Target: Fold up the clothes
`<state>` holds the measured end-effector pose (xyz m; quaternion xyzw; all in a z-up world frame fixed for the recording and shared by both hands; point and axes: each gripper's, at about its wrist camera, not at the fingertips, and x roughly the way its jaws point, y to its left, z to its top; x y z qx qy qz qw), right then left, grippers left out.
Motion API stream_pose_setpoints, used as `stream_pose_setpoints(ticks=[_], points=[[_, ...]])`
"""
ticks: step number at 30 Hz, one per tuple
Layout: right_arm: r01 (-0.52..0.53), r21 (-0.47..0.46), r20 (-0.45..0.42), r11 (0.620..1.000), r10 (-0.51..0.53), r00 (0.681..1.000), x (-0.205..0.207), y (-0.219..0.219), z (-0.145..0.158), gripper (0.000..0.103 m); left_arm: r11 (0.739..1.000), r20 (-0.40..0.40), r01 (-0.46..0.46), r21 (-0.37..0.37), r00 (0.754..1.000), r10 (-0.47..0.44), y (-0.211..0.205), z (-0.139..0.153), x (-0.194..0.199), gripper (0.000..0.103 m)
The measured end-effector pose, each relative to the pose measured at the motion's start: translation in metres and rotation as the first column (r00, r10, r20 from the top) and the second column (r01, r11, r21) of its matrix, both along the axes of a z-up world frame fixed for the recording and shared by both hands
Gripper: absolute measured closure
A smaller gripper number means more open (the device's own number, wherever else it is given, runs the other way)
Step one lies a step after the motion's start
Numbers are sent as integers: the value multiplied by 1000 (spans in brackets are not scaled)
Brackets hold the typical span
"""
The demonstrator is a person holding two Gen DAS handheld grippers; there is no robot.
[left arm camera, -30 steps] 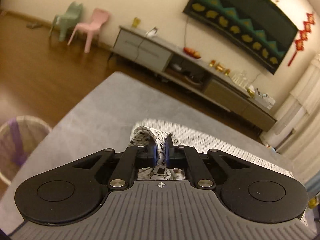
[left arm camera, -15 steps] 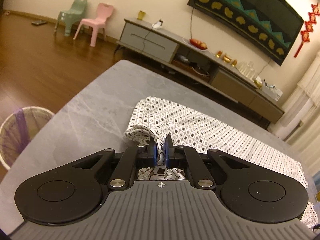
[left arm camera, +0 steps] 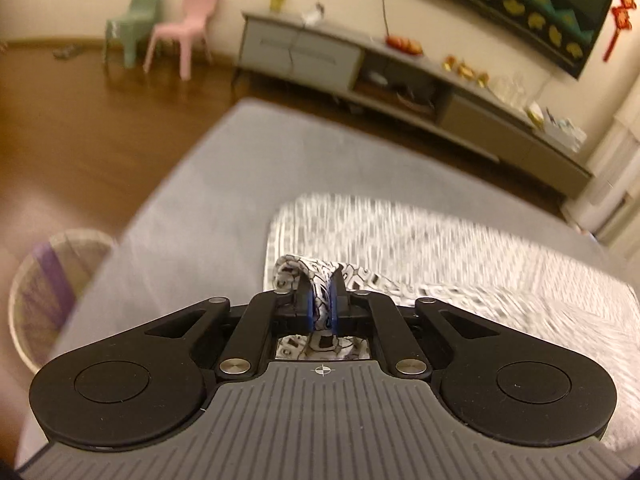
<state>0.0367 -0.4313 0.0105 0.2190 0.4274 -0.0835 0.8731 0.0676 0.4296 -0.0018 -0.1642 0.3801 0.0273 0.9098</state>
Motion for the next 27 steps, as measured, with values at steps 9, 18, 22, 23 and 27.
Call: stream_pose_setpoints(ticks=[9, 18, 22, 23, 27], points=[[-209, -168, -82, 963, 198, 977, -24, 37, -16, 33, 999, 54, -48, 24, 997, 47, 9, -19, -57, 31], [-382, -317, -179, 868, 341, 923, -17, 76, -24, 70, 994, 112, -35, -103, 993, 47, 25, -34, -72, 35], [-479, -423, -352, 769, 348, 869, -30, 84, -19, 84, 985, 103, 41, -167, 994, -24, 17, -27, -36, 64], [-504, -443, -394, 742, 344, 852, -34, 84, -19, 84, 986, 107, 57, -159, 993, -41, 12, -24, -25, 63], [-530, -586, -530, 613, 204, 823, -48, 80, -27, 83, 991, 124, 80, -109, 990, -67, -6, -13, 6, 53]])
